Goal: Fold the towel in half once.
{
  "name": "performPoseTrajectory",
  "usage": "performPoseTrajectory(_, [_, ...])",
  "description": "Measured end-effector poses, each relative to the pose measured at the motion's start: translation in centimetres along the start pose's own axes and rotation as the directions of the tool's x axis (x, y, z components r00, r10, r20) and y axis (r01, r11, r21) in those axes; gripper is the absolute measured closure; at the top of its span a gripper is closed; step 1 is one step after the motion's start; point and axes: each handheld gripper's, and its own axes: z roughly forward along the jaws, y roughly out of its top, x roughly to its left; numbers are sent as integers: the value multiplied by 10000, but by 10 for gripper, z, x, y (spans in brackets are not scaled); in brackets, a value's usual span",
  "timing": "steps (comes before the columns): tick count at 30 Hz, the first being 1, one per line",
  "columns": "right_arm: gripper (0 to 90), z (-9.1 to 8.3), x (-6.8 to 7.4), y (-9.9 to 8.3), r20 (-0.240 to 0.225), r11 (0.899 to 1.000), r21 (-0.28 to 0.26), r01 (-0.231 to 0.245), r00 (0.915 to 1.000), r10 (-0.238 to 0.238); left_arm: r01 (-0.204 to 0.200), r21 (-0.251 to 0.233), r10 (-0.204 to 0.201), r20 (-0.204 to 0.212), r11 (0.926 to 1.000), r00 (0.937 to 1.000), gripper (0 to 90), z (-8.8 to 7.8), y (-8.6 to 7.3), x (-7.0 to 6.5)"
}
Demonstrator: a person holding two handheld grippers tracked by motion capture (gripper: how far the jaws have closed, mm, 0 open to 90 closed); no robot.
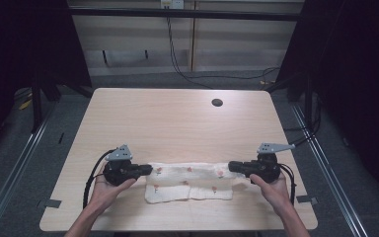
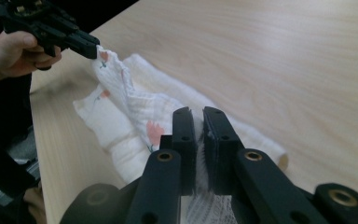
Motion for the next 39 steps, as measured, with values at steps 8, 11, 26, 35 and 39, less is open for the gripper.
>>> performPoseTrajectory(8, [802,0,15,-17,13,9964,776,340,9994,-342,-169,490,149,397,9987,9991,822,-1,-14,-12])
performPoseTrajectory(11, [797,0,20,-23,161,9932,1039,528,9984,-547,-236,581,209,471,9980,9987,817,-3,-16,-16])
performPoseTrajectory(26, [697,-5,25,-34,346,9906,1304,405,9984,-453,-73,705,17,794,9975,9968,706,-16,-27,-20])
performPoseTrajectory(35, [624,12,7,-28,1347,9875,1573,-51,9907,-163,123,650,-162,592,9978,9981,669,-9,-20,-12])
performPoseTrajectory(39, [590,26,-3,-26,1913,9848,1712,-304,9815,-29,294,795,-345,636,9964,9974,687,10,-12,-4])
